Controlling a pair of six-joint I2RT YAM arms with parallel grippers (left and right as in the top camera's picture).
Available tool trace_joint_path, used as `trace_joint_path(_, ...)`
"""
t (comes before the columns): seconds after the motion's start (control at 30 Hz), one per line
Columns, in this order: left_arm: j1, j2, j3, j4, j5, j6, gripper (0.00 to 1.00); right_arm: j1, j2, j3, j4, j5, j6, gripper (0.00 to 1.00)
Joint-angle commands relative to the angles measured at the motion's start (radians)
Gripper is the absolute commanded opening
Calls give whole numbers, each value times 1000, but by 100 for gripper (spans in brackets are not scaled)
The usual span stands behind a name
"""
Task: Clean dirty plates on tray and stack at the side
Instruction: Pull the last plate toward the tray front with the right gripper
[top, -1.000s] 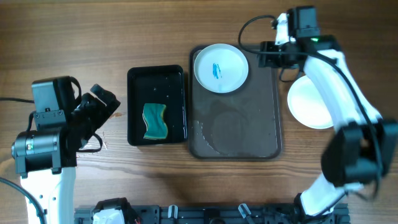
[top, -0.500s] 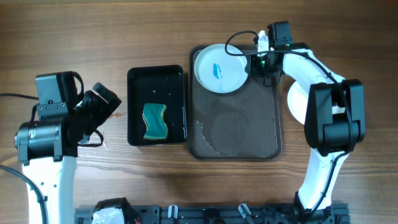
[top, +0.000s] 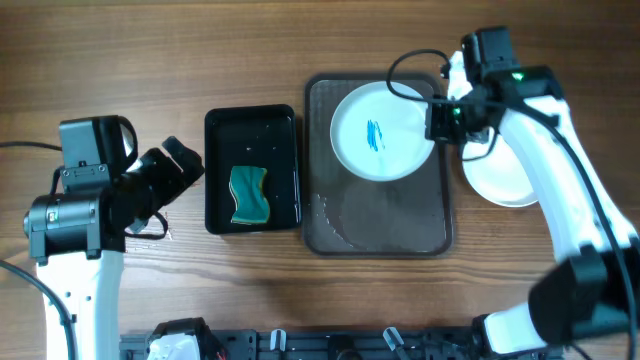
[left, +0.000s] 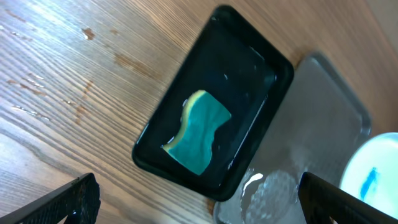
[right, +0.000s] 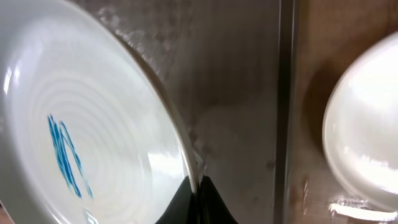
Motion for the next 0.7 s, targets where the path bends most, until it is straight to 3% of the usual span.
trace_joint_path(0.0, -58, 14, 12, -4, 27, 75, 100, 36, -8, -212, 24, 14, 183, 4)
trace_joint_path(0.07, -114, 43, 12, -4, 27, 75, 100, 49, -8, -423, 185, -66, 337, 4)
trace_joint_path(0.17, -169, 109, 12, -4, 27, 75, 99, 60, -8, -583, 377, -85, 409, 4)
trace_joint_path(0.23, -195, 161, 12, -4, 26, 75, 95, 60, -8, -585, 383, -22, 394, 4)
trace_joint_path(0.33, -231, 273, 12, -3, -11, 61, 88, 50, -31, -555, 369, 16, 281, 21)
trace_joint_path(0.47, -270, 441, 12, 62, -29, 41, 80, 44, -177, -463, 249, 67, 121, 27)
trace_joint_path(0.57, -314, 597, 12, 110, -89, 6, 68, 44, -315, -432, 201, 64, 83, 29)
trace_joint_path(0.67, -320, 735, 12, 161, -168, -35, 44, 44, -410, -432, 161, 64, 82, 31)
